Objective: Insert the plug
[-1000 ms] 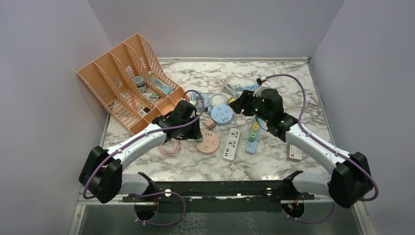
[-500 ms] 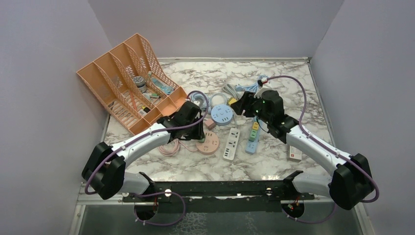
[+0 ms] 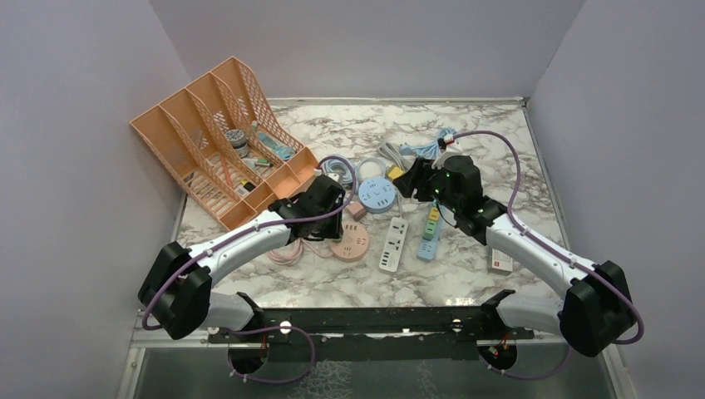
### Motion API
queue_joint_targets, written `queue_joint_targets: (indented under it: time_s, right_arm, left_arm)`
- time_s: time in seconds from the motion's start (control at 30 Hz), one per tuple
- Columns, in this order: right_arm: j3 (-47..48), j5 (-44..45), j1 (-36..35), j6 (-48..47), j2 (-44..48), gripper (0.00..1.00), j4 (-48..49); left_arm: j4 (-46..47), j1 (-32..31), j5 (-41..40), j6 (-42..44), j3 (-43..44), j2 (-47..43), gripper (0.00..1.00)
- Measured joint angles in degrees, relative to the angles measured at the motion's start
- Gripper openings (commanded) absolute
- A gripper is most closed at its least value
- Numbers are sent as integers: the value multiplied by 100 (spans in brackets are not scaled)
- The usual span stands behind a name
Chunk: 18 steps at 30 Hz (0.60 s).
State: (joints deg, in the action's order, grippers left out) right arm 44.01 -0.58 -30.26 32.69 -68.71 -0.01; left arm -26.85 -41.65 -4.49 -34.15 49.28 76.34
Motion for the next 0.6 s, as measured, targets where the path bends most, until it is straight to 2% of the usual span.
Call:
queue_joint_targets:
  time_s: [0.3, 0.5, 0.6]
  right_arm:
    - [-114, 2, 0, 2, 7, 56, 2]
    - [-133, 33, 0, 2, 26, 56, 0]
    - [-133, 39, 0, 0, 44, 56, 0]
  left_arm:
    - [-13, -118, -109, -24, 0, 13, 11]
    - [-17, -673, -807, -59, 74, 212, 11]
    - [4, -885, -1147, -74, 131, 420, 7]
